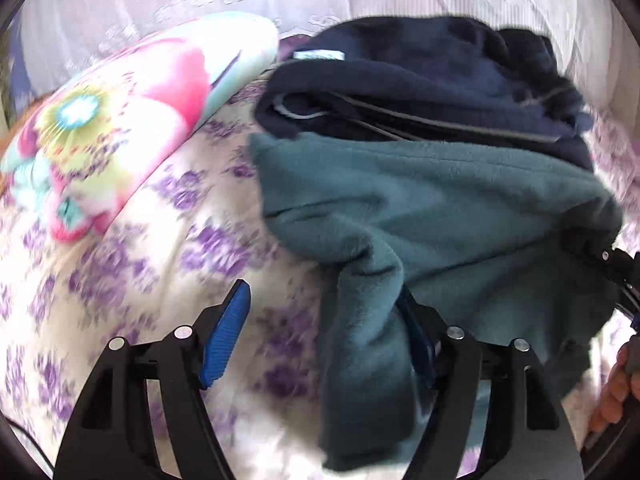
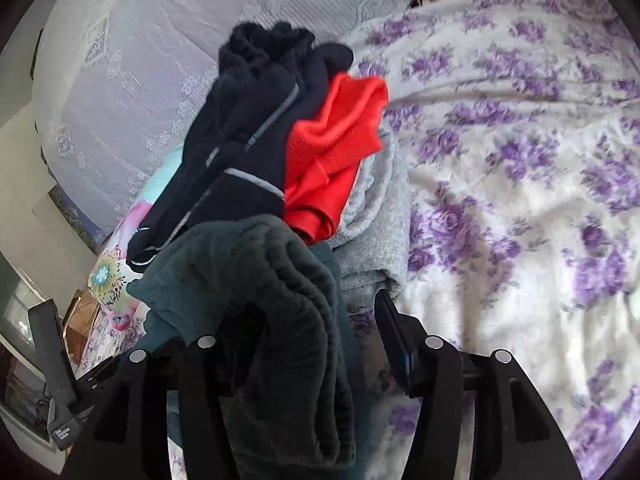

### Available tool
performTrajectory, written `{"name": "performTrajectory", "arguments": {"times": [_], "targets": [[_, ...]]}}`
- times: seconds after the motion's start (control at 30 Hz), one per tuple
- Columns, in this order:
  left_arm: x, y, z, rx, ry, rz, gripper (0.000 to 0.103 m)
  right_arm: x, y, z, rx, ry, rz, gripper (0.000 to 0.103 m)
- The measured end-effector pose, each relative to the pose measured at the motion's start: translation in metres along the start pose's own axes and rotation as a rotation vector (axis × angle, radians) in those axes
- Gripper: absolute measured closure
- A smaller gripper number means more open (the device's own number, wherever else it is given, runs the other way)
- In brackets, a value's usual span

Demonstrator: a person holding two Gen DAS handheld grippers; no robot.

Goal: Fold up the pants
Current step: 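Carry the folded sweatpants with both grippers onto the dark clothes stack, then open both grippers and withdraw from the stacked sweatpants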

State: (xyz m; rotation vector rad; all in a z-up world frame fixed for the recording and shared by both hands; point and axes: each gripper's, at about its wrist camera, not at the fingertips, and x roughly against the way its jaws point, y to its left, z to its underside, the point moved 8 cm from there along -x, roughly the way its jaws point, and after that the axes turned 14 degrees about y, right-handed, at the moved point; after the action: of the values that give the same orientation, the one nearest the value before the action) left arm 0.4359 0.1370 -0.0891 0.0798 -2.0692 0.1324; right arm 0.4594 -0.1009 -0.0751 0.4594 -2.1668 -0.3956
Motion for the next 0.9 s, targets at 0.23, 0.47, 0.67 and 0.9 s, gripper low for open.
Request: {"name": "performTrajectory", "arguments": {"times": [0.23, 0.47, 0.67, 0.9], "targets": [[0.083, 0.018, 0.046, 0.031, -0.156, -0.144, 0.015, 0.090, 0.054, 0.041, 0.127, -0.196, 0.167, 0.011], [0.150, 0.012, 0.093, 0.028, -0.241, -0.132, 0.005, 0.139, 0.096, 0.092, 0.214, -0.284, 0.353, 0.004], [0.155, 0.003, 0.107, -0.058, -0.288, -0.170, 0.005, 0.121, 0.087, 0.112, 0.237, -0.183, 0.360, 0.004], [0.135, -0.008, 0.113, -0.097, -0.251, -0.156, 0.005, 0.120, 0.080, 0.110, 0.221, -0.196, 0.359, 0.004]]}}
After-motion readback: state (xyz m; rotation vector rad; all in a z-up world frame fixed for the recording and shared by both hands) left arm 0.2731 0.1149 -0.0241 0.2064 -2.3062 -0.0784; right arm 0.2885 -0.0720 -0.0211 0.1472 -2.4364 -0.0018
